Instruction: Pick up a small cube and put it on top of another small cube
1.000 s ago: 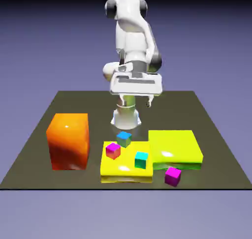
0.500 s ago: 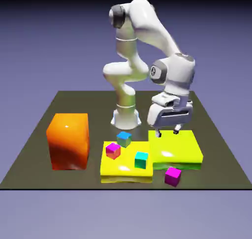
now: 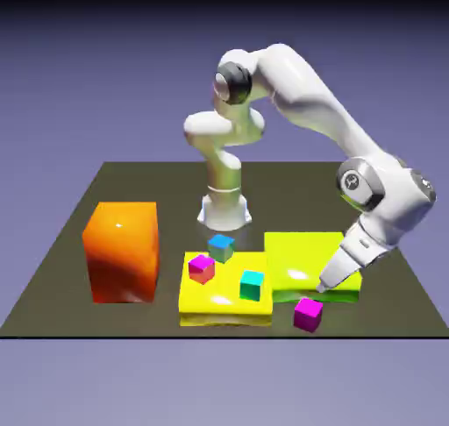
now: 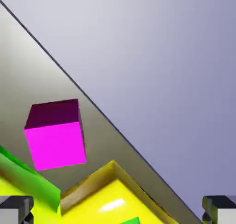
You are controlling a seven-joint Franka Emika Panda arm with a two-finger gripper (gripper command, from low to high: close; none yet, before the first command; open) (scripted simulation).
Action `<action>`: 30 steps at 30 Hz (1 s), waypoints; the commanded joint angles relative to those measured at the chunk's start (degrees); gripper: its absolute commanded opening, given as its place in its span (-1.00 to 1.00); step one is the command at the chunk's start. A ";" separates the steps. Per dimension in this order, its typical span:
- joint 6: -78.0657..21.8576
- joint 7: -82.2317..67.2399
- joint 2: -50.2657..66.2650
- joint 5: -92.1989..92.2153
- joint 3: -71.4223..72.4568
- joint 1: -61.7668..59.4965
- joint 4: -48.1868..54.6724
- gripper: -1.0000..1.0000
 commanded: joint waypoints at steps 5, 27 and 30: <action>-11.07 -1.17 9.94 -4.38 2.73 1.81 10.39 0.00; -26.93 2.09 27.94 -13.79 9.74 -1.25 16.62 0.00; -28.03 1.38 28.47 -13.85 9.64 -0.39 18.69 -1.00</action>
